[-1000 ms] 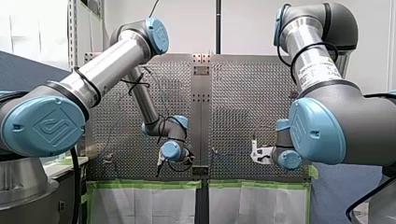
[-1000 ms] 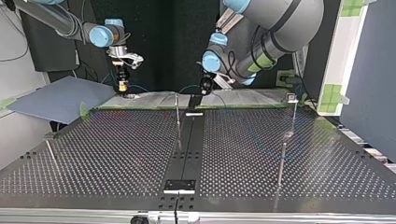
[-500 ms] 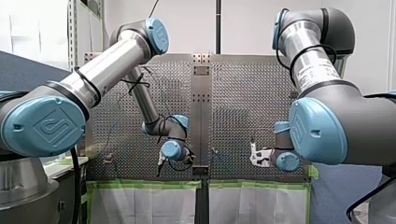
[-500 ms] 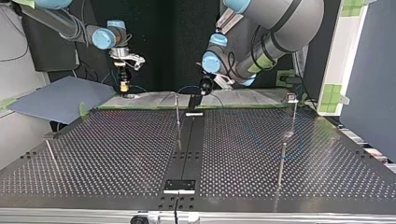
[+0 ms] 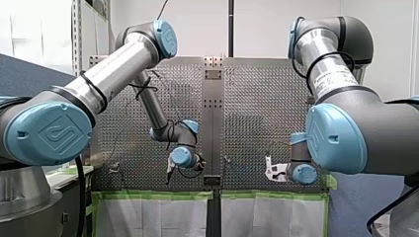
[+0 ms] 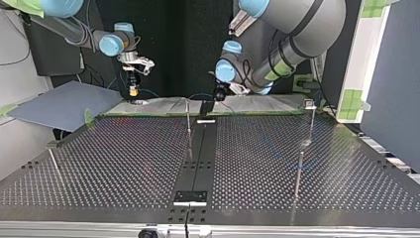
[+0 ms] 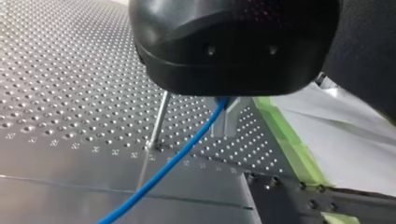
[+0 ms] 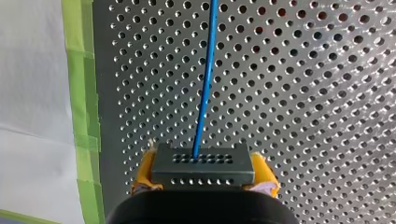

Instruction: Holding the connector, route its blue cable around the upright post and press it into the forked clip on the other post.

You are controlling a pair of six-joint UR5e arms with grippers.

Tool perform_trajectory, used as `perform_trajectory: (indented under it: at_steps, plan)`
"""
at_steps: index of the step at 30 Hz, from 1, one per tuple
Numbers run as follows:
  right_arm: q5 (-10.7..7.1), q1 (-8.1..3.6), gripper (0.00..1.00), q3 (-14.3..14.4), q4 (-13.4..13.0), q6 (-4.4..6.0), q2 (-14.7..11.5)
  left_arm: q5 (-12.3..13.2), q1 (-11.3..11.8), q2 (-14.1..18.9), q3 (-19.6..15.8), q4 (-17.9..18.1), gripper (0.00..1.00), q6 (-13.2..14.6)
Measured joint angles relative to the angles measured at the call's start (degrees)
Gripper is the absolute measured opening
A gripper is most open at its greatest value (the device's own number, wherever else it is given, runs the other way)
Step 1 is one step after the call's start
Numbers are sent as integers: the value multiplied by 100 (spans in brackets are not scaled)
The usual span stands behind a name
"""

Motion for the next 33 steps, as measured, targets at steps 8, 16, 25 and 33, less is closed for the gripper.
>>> perform_trajectory:
  at_steps: [8, 16, 25, 33]
  plan:
    - [-4, -29, 56, -68, 17, 86, 2, 56, 47, -162, 206, -107, 0, -128]
    - [-10, -45, 56, -115, 24, 199, 2, 126, 93, -440, 541, -237, 0, -156]
    - [59, -69, 56, -215, 19, 245, 5, 135, 149, -457, 731, -375, 0, -176]
    - [215, -195, 56, -300, 57, 304, 11, 221, 269, -462, 807, -433, 0, -270]
